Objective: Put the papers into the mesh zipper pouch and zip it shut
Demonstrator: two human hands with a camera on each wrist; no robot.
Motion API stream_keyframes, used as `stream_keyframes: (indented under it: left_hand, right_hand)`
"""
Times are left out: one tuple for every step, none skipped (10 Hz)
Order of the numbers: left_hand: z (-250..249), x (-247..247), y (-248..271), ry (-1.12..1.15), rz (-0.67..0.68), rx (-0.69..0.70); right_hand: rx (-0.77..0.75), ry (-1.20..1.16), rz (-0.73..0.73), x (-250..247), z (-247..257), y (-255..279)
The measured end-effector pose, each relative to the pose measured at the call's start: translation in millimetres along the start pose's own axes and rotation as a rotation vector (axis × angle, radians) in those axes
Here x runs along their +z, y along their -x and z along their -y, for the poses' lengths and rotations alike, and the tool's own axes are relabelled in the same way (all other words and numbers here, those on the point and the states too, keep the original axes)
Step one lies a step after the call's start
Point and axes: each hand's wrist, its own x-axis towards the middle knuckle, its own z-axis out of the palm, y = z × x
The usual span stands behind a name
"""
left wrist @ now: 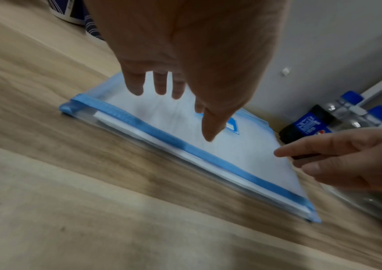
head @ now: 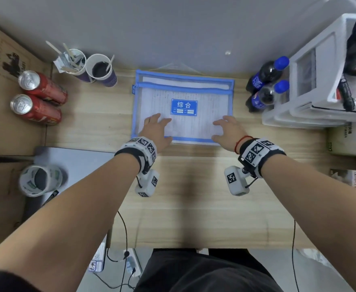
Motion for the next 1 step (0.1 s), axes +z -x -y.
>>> stream_keyframes:
  left_hand:
    - [-9.3, 4.8, 22.7, 0.100, -0.073, 0.010]
  right_hand:
    - [-0.034, -0.067, -0.035, -1.8, -8.3, 17.4]
